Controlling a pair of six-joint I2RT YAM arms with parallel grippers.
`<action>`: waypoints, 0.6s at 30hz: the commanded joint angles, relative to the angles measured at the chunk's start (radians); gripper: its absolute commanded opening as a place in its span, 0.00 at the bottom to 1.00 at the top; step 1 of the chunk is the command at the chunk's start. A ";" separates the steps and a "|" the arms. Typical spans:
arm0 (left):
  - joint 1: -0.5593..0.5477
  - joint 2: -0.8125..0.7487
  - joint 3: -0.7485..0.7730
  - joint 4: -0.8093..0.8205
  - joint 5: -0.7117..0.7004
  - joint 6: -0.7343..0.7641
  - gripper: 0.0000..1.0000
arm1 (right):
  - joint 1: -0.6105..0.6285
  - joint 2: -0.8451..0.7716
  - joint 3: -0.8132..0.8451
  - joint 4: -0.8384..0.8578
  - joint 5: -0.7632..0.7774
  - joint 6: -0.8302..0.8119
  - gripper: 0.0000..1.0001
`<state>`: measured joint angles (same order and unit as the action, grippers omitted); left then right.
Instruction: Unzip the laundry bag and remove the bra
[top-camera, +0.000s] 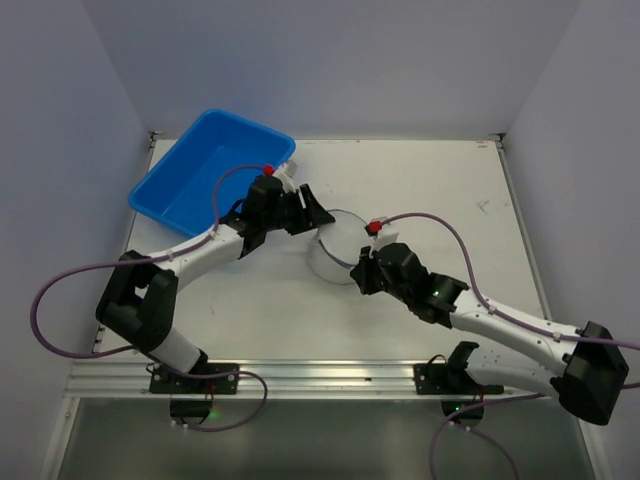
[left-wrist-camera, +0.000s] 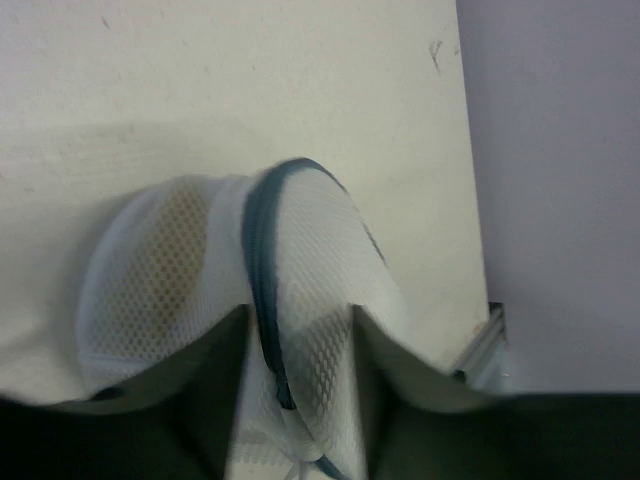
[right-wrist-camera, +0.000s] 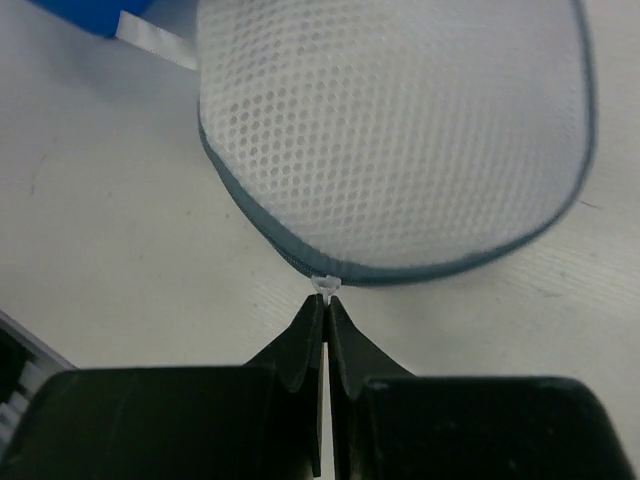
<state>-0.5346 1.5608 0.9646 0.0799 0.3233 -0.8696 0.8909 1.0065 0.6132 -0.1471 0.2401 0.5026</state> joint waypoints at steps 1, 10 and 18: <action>0.025 -0.024 0.080 -0.006 -0.033 0.086 0.66 | 0.009 0.101 0.104 0.099 -0.163 0.013 0.00; 0.019 -0.327 -0.053 -0.267 -0.368 -0.123 0.91 | 0.048 0.297 0.239 0.277 -0.191 0.109 0.00; -0.086 -0.354 -0.216 -0.160 -0.328 -0.258 0.82 | 0.092 0.377 0.270 0.311 -0.185 0.122 0.00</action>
<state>-0.5701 1.1629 0.7563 -0.1028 0.0132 -1.0649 0.9707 1.3743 0.8413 0.0944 0.0570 0.6041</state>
